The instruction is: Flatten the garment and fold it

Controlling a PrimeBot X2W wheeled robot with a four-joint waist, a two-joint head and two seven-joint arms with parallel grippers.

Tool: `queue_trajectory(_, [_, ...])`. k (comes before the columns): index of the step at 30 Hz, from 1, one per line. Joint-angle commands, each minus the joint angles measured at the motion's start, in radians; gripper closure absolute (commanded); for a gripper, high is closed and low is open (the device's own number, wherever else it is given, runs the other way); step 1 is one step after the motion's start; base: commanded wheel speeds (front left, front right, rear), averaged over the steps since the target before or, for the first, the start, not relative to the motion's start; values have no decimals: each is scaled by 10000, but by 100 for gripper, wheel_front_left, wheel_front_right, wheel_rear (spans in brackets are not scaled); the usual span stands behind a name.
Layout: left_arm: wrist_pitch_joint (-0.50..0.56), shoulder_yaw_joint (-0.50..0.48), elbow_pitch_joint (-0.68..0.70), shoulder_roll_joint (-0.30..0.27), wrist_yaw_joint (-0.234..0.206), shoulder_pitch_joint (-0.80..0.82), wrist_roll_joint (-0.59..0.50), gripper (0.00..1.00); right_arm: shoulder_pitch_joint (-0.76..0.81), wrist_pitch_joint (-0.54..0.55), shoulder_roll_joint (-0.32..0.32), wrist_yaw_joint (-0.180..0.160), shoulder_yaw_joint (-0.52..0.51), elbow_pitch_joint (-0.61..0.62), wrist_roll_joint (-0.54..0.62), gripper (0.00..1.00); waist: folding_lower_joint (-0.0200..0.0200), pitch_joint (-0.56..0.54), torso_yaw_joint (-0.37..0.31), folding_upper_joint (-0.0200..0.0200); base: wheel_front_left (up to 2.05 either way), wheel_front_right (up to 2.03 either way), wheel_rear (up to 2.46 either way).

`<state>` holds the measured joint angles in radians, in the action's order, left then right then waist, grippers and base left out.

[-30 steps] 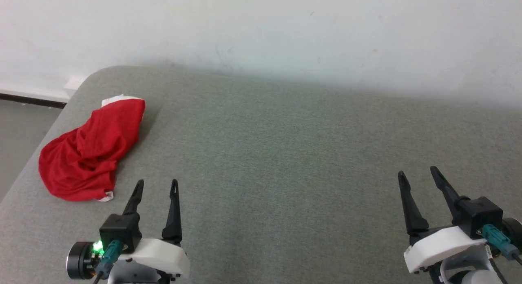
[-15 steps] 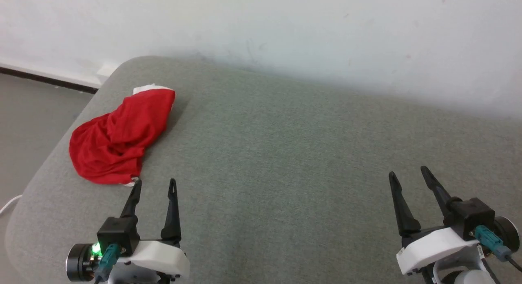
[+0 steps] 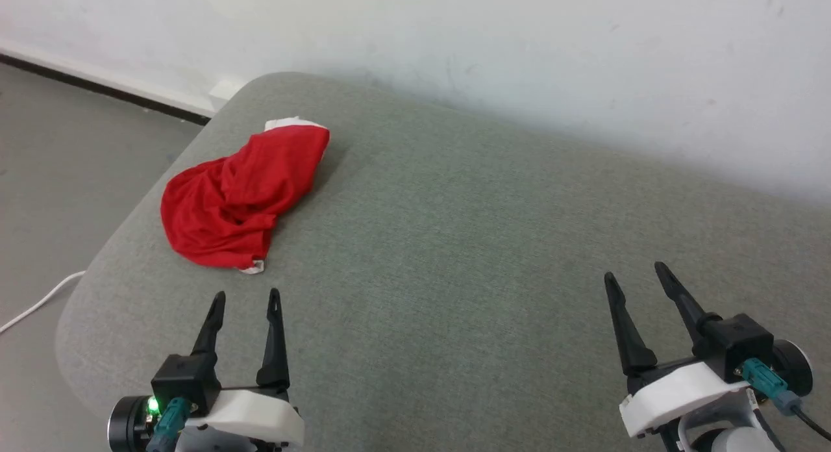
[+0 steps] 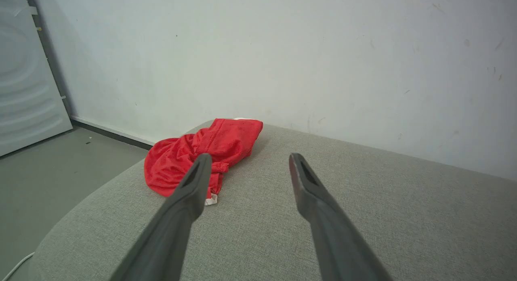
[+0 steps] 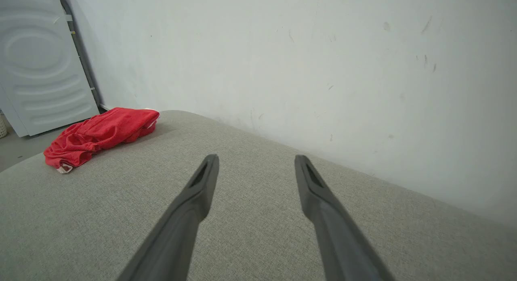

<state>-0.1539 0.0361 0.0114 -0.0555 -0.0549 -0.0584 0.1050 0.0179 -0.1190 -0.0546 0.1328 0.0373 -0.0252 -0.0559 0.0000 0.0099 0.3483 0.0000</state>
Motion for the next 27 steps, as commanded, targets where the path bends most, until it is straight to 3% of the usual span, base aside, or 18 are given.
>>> queue_trajectory(1, [-107, 35, -16, 33, -96, -106, 62, 0, -154, -101, 25, -12, 36, -34, -77, 0, 0, 27, 216, 0, 0, 0, 0])
queue_trajectory(27, [-650, 113, -42, 44, -235, -451, 354, 0, -196, -464, 35, -17, 331, -198, -307, 0, 0, -3, 1784, 0, 0, 0, 0])
